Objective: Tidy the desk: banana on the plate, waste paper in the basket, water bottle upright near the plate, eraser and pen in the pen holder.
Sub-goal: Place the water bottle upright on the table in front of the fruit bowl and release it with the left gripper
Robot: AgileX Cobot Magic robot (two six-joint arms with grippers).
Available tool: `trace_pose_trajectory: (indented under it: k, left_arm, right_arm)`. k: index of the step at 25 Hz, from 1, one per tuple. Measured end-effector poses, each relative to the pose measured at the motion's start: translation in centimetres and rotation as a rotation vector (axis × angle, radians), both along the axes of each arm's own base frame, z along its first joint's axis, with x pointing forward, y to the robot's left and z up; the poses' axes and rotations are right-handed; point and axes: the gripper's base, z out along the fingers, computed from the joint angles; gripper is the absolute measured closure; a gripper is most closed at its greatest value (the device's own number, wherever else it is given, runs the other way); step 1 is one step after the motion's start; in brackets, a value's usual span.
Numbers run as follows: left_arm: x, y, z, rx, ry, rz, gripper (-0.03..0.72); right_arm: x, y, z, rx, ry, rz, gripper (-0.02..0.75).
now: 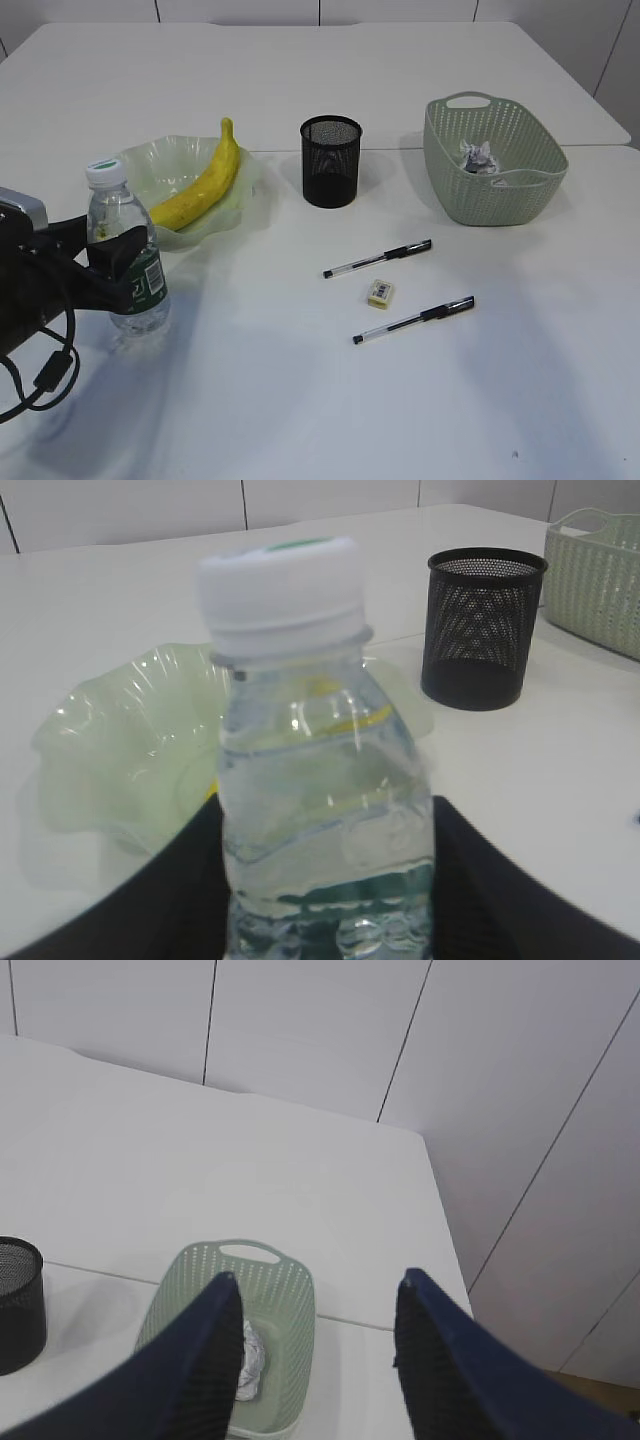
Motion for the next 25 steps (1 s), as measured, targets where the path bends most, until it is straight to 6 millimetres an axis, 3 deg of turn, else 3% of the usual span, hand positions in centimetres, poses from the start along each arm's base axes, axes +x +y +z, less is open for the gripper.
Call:
trace_pose_trajectory:
  k: [25]
  left_arm:
    - [-0.03, -0.09, 0.01, 0.005, -0.003, -0.015, 0.325]
  right_arm:
    - [0.08, 0.06, 0.42, -0.004, -0.046, 0.008, 0.366]
